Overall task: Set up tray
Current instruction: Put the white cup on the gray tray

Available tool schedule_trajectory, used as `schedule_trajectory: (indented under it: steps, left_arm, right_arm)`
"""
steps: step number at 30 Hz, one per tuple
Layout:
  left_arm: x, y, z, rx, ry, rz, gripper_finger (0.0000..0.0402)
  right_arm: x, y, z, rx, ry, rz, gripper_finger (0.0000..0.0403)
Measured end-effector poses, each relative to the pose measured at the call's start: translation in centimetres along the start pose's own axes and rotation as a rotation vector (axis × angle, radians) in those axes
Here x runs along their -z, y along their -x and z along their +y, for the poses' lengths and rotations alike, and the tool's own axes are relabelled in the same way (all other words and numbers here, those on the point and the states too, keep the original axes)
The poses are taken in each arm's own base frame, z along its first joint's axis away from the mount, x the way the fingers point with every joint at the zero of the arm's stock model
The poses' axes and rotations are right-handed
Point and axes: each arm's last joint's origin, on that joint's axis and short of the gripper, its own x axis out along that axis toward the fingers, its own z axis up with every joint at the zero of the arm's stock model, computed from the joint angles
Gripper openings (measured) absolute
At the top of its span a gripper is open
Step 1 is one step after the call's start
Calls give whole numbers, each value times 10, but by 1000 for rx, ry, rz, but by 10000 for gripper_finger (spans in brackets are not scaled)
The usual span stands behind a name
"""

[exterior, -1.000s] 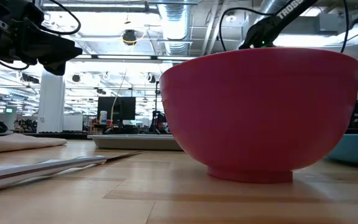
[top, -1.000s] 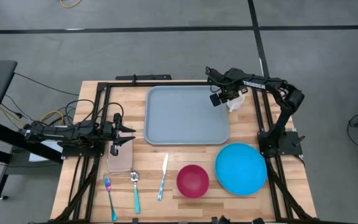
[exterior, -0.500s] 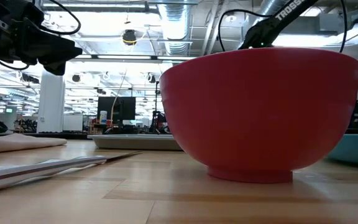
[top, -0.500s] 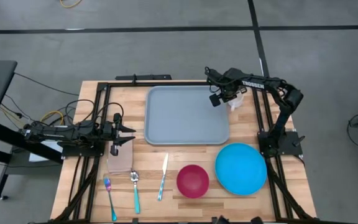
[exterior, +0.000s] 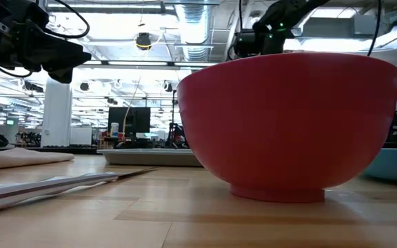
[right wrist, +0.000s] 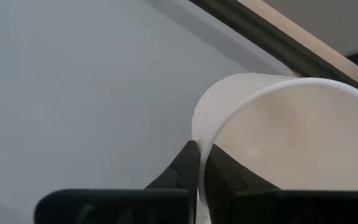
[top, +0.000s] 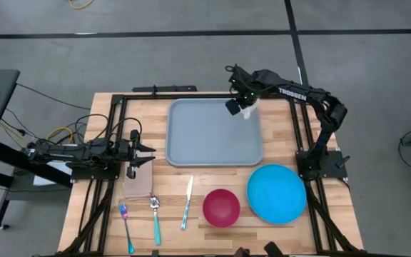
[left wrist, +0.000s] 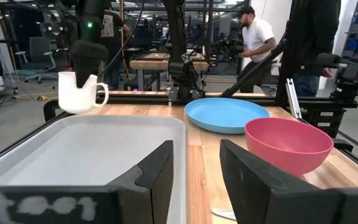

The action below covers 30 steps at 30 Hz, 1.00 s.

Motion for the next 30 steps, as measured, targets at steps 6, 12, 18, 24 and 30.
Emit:
schedule_trajectory:
  steps: [6,12,18,24,30]
  left_arm:
    - [0,0,0,0,0,0,122]
    - [0,0,0,0,0,0,122]
    - [0,0,0,0,0,0,122]
    - [0,0,0,0,0,0,122]
    - [0,0,0,0,0,-1,122]
  right_arm:
    - [0,-22,3,19,13,73,5]
    - [-3,-52,6,38,26,131,3]
    - [-5,-65,4,49,45,145,7]
    - [-12,-67,-3,53,19,96,7]
    - [-11,-67,-9,47,-1,122,21]
